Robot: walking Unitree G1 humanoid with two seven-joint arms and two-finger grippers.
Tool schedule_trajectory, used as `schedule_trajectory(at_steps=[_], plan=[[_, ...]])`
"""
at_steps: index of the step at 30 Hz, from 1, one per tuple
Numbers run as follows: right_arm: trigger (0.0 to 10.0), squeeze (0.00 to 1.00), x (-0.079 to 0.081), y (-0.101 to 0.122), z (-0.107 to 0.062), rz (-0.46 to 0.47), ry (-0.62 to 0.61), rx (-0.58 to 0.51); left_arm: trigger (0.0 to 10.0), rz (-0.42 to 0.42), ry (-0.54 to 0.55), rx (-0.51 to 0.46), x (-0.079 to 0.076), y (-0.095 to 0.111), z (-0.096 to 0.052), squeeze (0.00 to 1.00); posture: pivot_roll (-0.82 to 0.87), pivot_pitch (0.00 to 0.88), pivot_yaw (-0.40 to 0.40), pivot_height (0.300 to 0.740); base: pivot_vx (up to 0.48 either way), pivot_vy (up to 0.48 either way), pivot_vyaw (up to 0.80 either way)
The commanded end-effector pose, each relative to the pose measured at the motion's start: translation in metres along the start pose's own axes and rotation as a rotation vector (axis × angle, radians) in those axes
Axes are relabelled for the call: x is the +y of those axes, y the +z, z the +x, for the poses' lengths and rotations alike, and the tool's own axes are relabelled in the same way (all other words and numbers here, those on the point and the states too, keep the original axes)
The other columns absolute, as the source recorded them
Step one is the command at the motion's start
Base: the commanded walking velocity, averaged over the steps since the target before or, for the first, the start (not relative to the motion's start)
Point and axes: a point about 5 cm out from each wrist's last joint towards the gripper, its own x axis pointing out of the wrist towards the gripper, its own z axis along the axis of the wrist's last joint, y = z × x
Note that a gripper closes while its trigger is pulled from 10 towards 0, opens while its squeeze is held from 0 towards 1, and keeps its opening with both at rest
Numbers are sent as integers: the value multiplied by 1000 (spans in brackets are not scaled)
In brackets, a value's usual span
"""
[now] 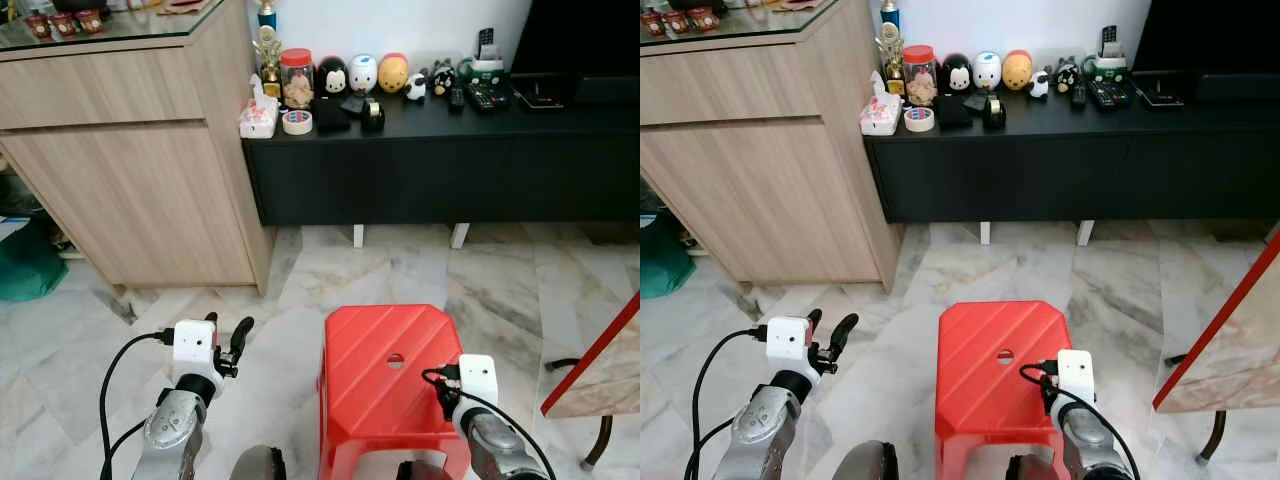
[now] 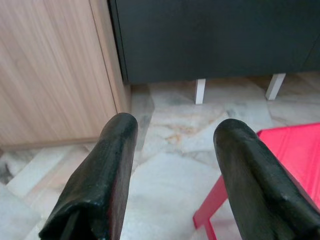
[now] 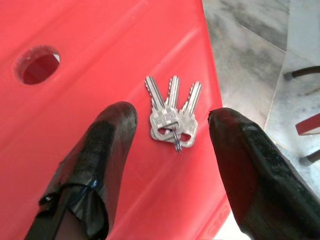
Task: Hang keys on a hook
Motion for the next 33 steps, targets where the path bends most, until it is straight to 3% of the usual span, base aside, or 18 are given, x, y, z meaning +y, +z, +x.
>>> schedule_trajectory(at_steps=[1,10,24,33], plan=[[10000,0,7,6,2,8,19,-20,10000,17,-18,11,-2,-1,-3,0,66,86,43,628,0,0,0],[10000,0,12,9,2,10,30,-41,10000,26,-25,16,-2,-1,-10,0,79,111,52,628,0,0,0],[10000,0,4,13,2,25,-4,-51,10000,36,-22,34,2,-1,-15,0,86,117,62,628,0,0,0],[10000,0,6,4,0,32,-2,-37,10000,41,-27,42,2,-1,-16,0,89,116,68,628,0,0,0]])
